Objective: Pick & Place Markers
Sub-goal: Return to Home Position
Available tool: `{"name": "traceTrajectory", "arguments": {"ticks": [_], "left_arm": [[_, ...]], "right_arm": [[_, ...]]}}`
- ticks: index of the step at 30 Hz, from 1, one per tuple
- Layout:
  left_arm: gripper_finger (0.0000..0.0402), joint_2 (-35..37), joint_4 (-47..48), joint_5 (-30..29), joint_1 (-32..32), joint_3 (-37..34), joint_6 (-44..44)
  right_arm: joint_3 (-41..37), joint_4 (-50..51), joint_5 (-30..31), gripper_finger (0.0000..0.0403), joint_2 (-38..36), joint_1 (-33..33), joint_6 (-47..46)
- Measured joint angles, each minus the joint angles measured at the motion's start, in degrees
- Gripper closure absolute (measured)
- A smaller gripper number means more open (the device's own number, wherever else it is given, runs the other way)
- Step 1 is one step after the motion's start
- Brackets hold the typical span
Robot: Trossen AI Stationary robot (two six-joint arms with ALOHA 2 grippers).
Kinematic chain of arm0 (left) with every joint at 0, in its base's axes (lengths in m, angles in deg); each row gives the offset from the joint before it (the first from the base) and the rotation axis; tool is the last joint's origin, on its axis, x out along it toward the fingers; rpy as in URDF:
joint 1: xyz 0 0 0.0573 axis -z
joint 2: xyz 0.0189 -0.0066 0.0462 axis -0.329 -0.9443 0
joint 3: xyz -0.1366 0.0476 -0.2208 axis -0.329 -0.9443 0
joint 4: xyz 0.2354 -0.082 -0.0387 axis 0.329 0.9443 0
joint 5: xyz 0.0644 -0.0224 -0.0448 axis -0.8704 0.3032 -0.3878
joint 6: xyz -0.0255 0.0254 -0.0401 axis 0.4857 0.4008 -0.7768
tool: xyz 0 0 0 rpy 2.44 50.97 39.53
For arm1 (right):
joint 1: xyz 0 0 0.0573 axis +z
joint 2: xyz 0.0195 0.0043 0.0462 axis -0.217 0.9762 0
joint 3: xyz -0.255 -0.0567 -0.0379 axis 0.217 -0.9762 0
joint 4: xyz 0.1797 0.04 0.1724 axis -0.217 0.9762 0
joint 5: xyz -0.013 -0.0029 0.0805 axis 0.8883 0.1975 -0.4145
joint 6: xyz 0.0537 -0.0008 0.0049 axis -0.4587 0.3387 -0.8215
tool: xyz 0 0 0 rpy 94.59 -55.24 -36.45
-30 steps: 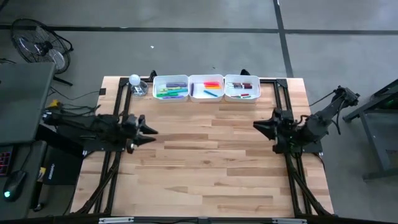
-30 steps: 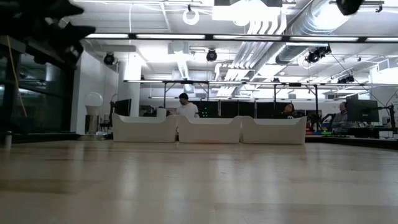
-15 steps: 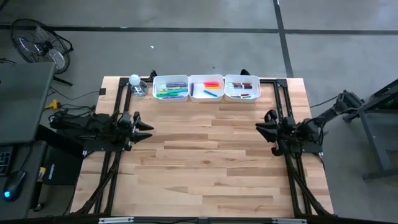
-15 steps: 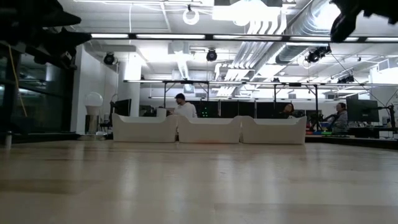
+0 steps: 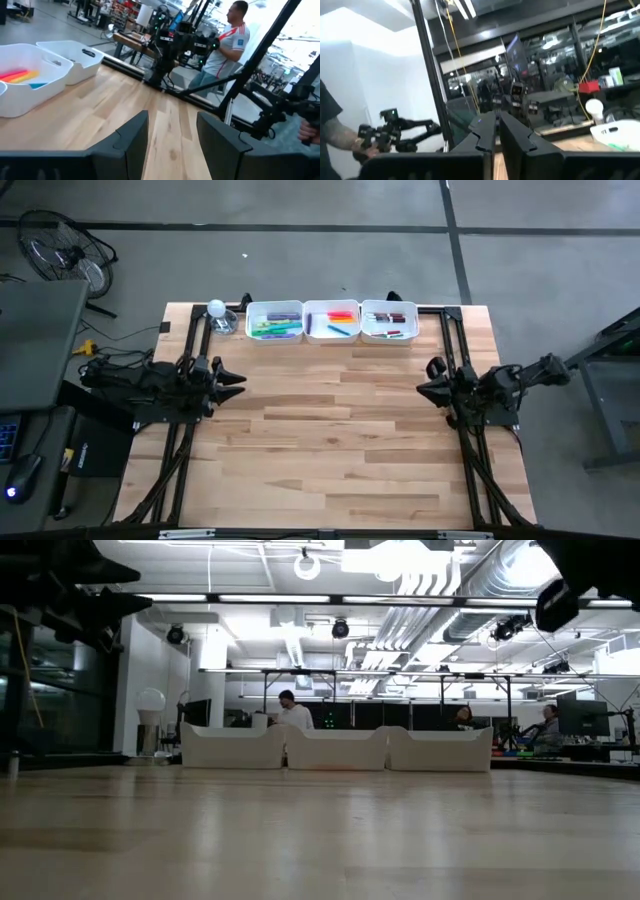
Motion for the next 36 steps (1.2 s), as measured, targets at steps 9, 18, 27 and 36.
{"name": "traceTrajectory", "arguments": {"ticks": [9, 18, 27, 36], "left_arm": [[0.0236, -0.3, 1.8, 0.6, 0.0, 0.0, 0.0], [0.0236, -0.4, 2.6, 0.6, 0.0, 0.0, 0.0], [0.0236, -0.4, 2.6, 0.6, 0.0, 0.0, 0.0], [0.0236, -0.4, 2.6, 0.6, 0.0, 0.0, 0.0]], "right_arm": [[0.4, 17.1, 4.2, 0.039, -4.1, -0.1, -1.3], [0.4, 21.1, 11.7, 0.0384, -4.0, -0.1, -1.1], [0.4, 21.2, 11.7, 0.0384, -4.0, -0.1, -1.1], [0.4, 21.2, 11.7, 0.0383, -4.0, -0.1, -1.1]]}}
